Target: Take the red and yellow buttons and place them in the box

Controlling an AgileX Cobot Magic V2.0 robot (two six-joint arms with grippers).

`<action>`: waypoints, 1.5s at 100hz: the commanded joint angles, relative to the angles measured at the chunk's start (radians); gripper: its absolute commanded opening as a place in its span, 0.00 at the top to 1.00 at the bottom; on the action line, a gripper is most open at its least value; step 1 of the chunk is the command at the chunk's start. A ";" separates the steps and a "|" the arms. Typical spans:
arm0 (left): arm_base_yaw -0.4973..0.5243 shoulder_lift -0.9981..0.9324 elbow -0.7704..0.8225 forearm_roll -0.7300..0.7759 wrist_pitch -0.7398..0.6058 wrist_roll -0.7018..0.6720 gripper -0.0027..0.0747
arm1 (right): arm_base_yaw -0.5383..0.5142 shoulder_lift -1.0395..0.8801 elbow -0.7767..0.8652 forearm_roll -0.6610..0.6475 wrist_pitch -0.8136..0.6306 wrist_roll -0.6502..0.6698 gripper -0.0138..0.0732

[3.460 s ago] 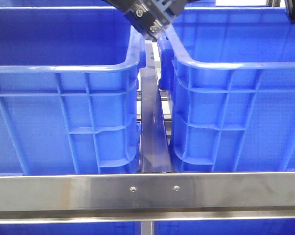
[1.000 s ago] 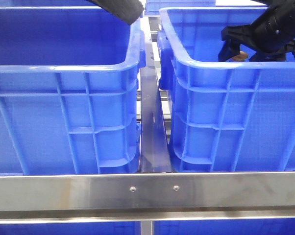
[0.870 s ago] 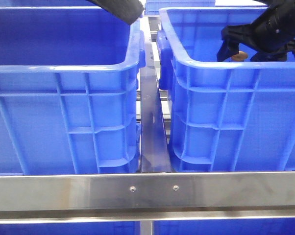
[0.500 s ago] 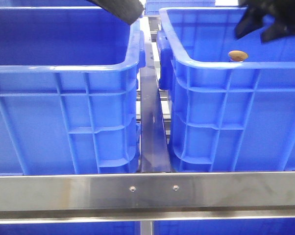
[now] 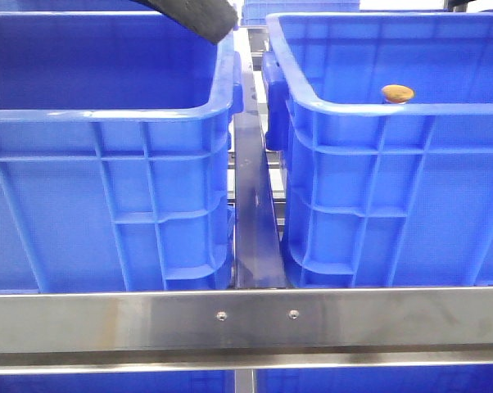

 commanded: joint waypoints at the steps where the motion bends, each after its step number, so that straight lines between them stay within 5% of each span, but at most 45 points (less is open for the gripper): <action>1: 0.000 -0.041 -0.031 -0.059 -0.007 -0.011 0.12 | 0.001 -0.101 0.021 0.019 0.009 -0.011 0.91; 54: 0.010 -0.041 -0.031 0.011 -0.101 -0.161 0.14 | 0.001 -0.614 0.328 0.028 0.007 -0.011 0.91; 74: 0.067 -0.041 -0.031 0.141 -0.262 -0.340 0.14 | 0.001 -0.632 0.332 0.028 0.006 -0.011 0.91; 116: 0.332 -0.041 -0.031 0.230 -0.368 -0.515 0.14 | 0.001 -0.632 0.332 0.028 0.005 -0.011 0.91; 150: 0.358 -0.037 -0.031 0.525 -0.434 -0.734 0.14 | 0.001 -0.632 0.332 0.028 0.005 -0.011 0.91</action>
